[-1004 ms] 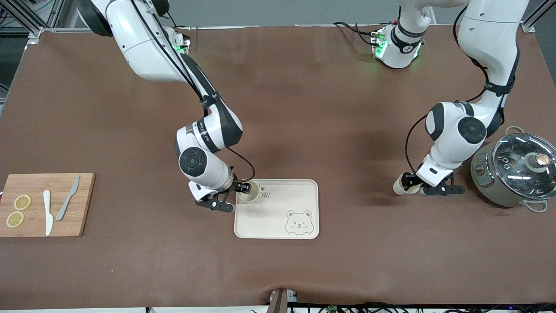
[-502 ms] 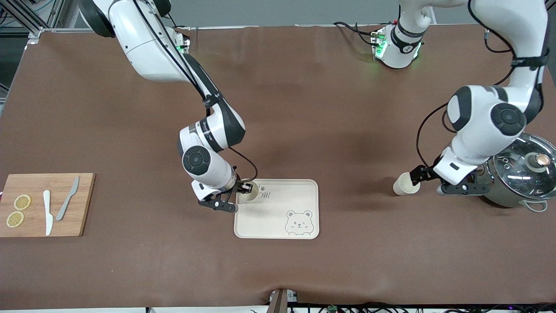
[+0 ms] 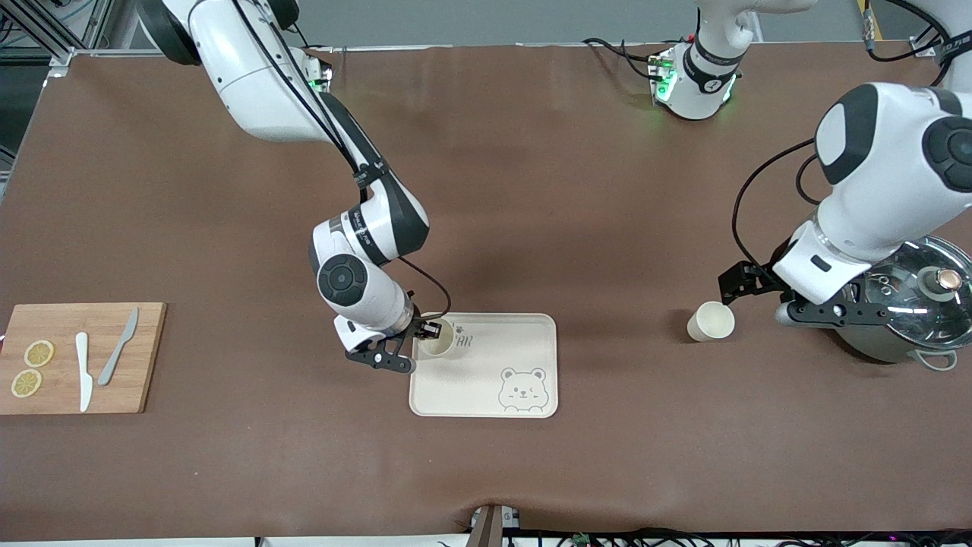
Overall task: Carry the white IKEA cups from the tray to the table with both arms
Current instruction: 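Open the left gripper while the right gripper lifts the second cup, then carry the second cup toward the cutting board with the right gripper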
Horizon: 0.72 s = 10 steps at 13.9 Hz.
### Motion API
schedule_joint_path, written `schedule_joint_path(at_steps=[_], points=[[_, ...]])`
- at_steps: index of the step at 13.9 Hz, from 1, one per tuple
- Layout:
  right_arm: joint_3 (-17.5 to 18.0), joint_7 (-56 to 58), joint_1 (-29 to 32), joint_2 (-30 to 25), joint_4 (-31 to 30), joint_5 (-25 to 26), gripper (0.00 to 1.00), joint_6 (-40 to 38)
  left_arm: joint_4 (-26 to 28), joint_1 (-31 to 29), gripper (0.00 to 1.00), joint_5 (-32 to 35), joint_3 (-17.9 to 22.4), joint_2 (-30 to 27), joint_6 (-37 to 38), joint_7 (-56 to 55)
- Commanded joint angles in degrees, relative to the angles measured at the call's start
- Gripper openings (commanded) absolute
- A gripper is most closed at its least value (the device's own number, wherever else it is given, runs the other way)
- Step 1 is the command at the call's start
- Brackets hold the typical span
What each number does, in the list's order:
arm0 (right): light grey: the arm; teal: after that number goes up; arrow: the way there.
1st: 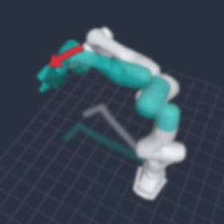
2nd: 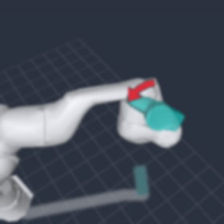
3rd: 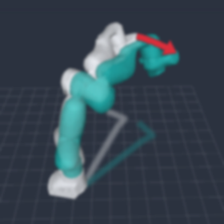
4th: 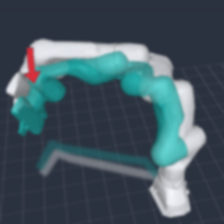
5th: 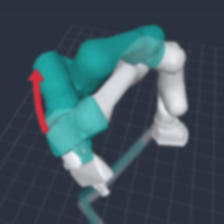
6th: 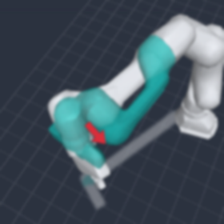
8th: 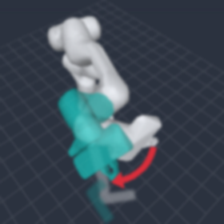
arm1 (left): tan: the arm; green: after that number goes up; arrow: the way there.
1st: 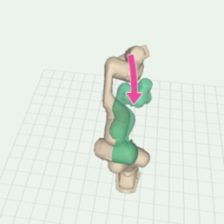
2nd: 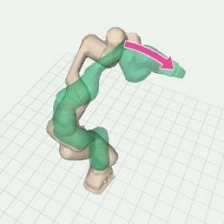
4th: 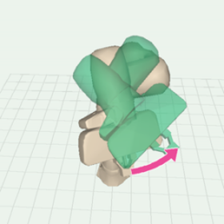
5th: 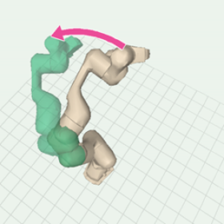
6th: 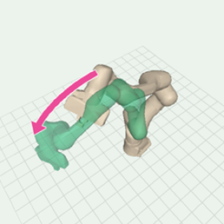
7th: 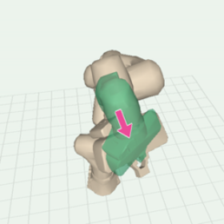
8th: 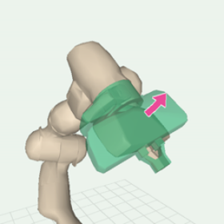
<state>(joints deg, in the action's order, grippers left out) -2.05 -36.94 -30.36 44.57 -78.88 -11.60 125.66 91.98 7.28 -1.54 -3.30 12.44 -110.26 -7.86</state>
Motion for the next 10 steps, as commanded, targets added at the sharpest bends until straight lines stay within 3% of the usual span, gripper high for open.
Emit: schedule_joint_path(at_steps=[1,6,10], points=[[-0.2,-2.8,0.6,-1.1,3.0,0.8,0.0,-6.2,-5.7,-1.1,1.0,-0.5,0.3,-0.1,7.3,0.4],[-0.4,-4.8,3.8,-3.4,2.5,1.0,0.0,-11.2,-7.8,-3.9,1.0,1.8,2.1,-5.3,15.1,1.0],[-0.2,1.1,7.7,-10.7,-5.2,0.9,0.0,-11.1,-8.0,-4.2,1.0,6.3,2.1,-8.0,20.6,1.0]])
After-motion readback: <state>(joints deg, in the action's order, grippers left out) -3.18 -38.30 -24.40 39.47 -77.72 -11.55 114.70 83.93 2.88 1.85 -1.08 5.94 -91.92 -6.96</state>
